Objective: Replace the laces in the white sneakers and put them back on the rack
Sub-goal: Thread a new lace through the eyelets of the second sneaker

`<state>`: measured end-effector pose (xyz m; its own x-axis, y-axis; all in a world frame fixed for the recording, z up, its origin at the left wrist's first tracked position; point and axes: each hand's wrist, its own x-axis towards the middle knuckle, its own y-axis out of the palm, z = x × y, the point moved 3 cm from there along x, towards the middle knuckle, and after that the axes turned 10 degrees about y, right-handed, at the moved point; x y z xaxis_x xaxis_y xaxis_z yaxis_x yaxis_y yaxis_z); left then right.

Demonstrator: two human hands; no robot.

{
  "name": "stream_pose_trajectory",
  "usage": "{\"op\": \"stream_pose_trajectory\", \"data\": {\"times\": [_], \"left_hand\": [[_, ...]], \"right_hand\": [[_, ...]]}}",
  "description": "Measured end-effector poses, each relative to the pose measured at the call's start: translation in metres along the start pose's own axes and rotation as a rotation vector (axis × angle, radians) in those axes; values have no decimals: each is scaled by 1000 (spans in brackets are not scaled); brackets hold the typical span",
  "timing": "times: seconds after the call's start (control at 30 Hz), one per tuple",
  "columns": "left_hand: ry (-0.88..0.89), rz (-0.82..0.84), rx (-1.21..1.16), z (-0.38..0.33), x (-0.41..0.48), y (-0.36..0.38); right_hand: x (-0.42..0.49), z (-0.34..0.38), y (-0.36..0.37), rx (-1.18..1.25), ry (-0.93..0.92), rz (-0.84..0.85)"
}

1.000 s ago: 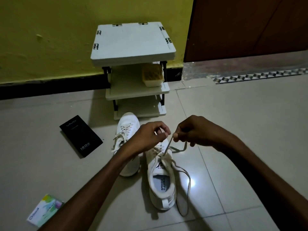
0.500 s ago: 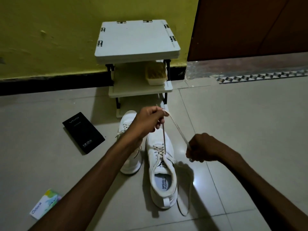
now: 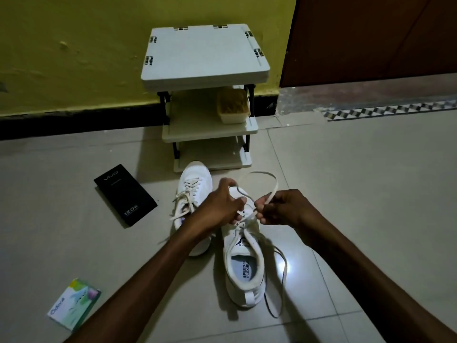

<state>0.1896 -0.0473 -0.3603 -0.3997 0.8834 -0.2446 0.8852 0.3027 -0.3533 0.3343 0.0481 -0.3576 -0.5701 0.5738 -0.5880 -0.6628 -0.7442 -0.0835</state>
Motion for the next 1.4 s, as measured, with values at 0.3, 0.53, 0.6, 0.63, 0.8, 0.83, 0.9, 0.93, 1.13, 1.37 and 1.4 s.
{"op": "stream_pose_trajectory", "data": {"times": [0.3, 0.53, 0.6, 0.63, 0.8, 0.83, 0.9, 0.93, 1.13, 1.37, 1.4], "left_hand": [[88, -16, -36, 14, -8, 4], [126, -109, 170, 14, -7, 6], [142, -118, 213, 12, -7, 5], [141, -121, 214, 11, -8, 5], [84, -94, 229, 14, -16, 0], [65, -54, 329, 16, -19, -2], [14, 43, 518, 22, -26, -2], [-1, 63, 557, 26, -30, 0], [-58, 38, 455, 29, -31, 1], [-201, 30, 196, 41, -34, -10], [-201, 29, 189, 42, -33, -10]], "right_hand": [[10, -14, 2, -54, 63, -192], [2, -5, 12, -658, -357, -430], [6, -7, 22, -675, -351, -253], [7, -8, 24, -685, -369, -218], [11, -10, 27, -734, -407, -253], [11, -10, 27, -755, -398, -260], [12, -11, 27, -801, -357, -234], [12, -12, 28, -835, -331, -199], [17, -13, 42, -1015, -298, -84], [19, 0, 59, -1186, -277, -88], [19, 0, 60, -1197, -271, -100]]}}
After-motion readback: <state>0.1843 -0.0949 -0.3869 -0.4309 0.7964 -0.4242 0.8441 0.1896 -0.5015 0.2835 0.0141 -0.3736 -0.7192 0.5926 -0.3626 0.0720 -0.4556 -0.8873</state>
